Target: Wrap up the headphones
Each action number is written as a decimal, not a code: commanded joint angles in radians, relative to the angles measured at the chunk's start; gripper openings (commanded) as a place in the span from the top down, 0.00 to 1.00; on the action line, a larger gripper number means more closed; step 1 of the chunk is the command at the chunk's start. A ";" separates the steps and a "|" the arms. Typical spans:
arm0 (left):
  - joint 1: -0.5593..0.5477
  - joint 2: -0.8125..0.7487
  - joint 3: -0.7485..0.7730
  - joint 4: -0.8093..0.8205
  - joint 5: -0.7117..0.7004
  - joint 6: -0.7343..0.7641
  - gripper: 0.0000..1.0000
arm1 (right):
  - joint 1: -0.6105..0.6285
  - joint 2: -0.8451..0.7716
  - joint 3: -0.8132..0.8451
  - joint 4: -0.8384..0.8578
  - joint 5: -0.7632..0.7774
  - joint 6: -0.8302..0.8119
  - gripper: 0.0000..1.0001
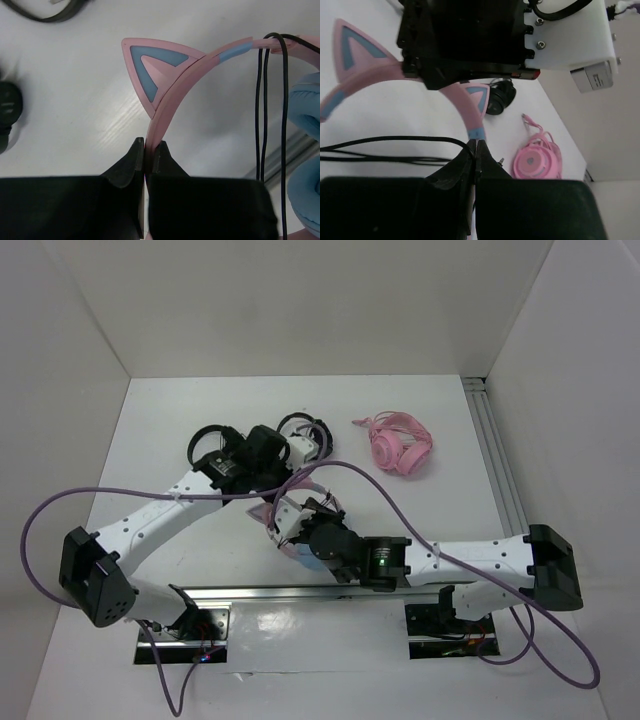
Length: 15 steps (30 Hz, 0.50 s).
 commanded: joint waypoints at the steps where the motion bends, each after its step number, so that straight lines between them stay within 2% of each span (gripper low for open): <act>1: -0.035 -0.044 -0.007 0.002 0.144 0.079 1.00 | 0.007 -0.034 -0.052 0.144 0.192 -0.127 0.99; 3: -0.065 -0.064 -0.007 -0.040 0.134 0.079 1.00 | -0.019 -0.067 -0.090 0.210 0.192 -0.140 0.98; 11: -0.076 -0.149 -0.049 -0.063 0.098 0.076 1.00 | -0.128 -0.101 -0.099 0.188 0.066 -0.071 0.96; 15: -0.076 -0.184 -0.049 -0.083 0.175 0.096 1.00 | -0.217 -0.112 -0.110 0.201 -0.007 -0.048 0.93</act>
